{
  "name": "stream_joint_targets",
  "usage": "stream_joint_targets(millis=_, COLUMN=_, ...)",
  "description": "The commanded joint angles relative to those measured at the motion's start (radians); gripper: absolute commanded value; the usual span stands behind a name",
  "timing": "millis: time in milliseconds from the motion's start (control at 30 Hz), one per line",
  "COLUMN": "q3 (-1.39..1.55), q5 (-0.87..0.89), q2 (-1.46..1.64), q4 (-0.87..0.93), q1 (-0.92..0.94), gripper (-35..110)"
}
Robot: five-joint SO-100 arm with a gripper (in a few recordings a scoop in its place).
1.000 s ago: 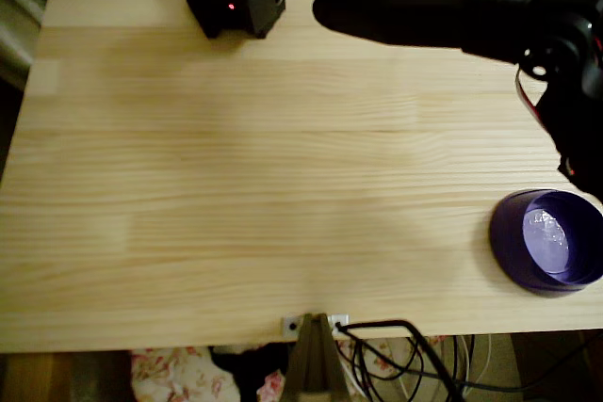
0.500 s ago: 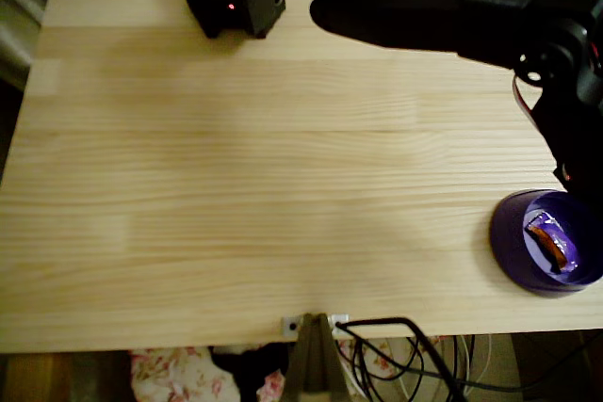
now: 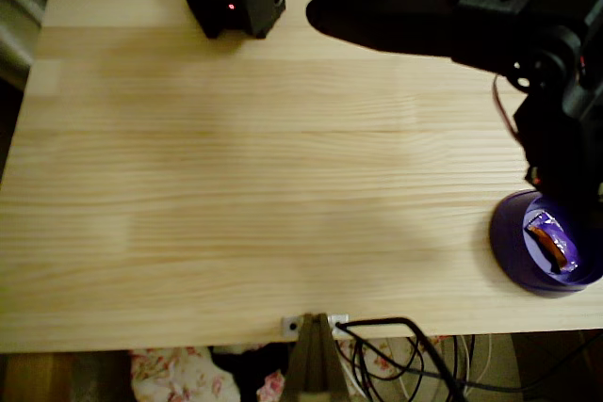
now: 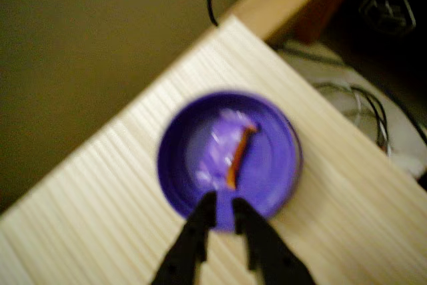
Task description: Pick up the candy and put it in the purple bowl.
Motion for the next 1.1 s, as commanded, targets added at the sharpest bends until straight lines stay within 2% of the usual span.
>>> stream_joint_targets(millis=0, q3=-0.137, q5=-0.025, q2=0.235, q4=0.115, q1=0.034, gripper=0)
stream_joint_targets(millis=333, q3=-0.135, q5=-0.121, q2=0.46, q4=0.466, q1=0.199, gripper=0)
stream_joint_targets(millis=467, q3=0.098, q5=-0.19, q2=0.687, q4=0.468, q1=0.278, gripper=0)
stream_joint_targets(millis=700, q3=0.212, q5=-0.334, q2=0.931, q4=0.468, q1=0.403, gripper=0)
stream_joint_targets(millis=933, q3=0.327, q5=-0.618, q2=1.22, q4=0.466, q1=0.574, gripper=0)
stream_joint_targets(millis=1067, q3=0.555, q5=-0.71, q2=1.427, q4=0.453, q1=0.678, gripper=0)
